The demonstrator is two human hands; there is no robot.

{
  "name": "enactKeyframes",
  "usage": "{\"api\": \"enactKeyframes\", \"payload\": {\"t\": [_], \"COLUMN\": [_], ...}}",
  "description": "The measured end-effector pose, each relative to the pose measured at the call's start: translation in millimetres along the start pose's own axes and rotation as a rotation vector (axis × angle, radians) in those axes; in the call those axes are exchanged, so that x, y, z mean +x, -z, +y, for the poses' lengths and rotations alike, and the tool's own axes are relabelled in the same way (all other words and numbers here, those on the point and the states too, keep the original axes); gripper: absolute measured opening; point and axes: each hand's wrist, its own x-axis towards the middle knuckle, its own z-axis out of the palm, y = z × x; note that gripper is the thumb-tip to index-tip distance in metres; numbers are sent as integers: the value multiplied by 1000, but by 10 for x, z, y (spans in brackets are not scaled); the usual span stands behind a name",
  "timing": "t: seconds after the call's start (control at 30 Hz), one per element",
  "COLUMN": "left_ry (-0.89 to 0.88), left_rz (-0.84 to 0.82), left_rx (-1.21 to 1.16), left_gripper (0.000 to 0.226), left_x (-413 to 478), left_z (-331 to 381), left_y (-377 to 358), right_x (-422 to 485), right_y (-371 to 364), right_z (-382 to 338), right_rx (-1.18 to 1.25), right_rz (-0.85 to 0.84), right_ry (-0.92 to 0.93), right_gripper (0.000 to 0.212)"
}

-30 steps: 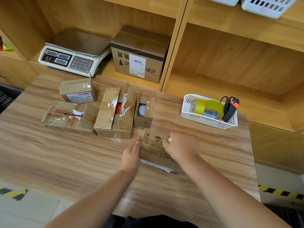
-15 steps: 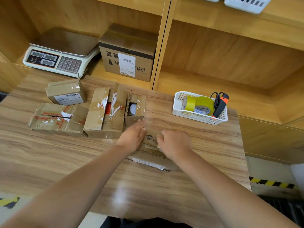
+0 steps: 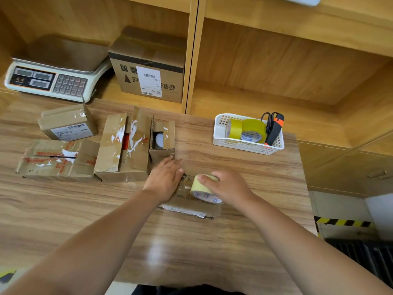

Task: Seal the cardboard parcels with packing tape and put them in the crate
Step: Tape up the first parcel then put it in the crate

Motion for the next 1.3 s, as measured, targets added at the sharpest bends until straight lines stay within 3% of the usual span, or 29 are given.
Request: {"api": "enactKeyframes", "payload": {"t": [0.07,0.2,0.47,0.83,0.97,1.3], "left_ry": [-14,-3,-12,-44,-46,-50], "left_rz": [14,28,21,5,-13,-51], "left_rx": [9,38,69,135,143,151], "left_gripper": [88,93,92,90,73,61], "left_x": [-7,-26,-18,13,20,30], "left_z": [8,40,49,39,30,27], "left_y": [-1,10,-1,-42,-53,-39], "right_x": [-37,-63,-59,-184,-208,-207], "right_y": [-15,6,250,349,302,251], "right_z": [123,220,437,635,632,706], "right_rx": [231,370,138,-134,-220,-458], "right_rz": [-13,-8,27,41,3,-42], "right_ry": [-10,21,-2,-91,-101,-94], "right_gripper": [50,48,37,59,58,45]}}
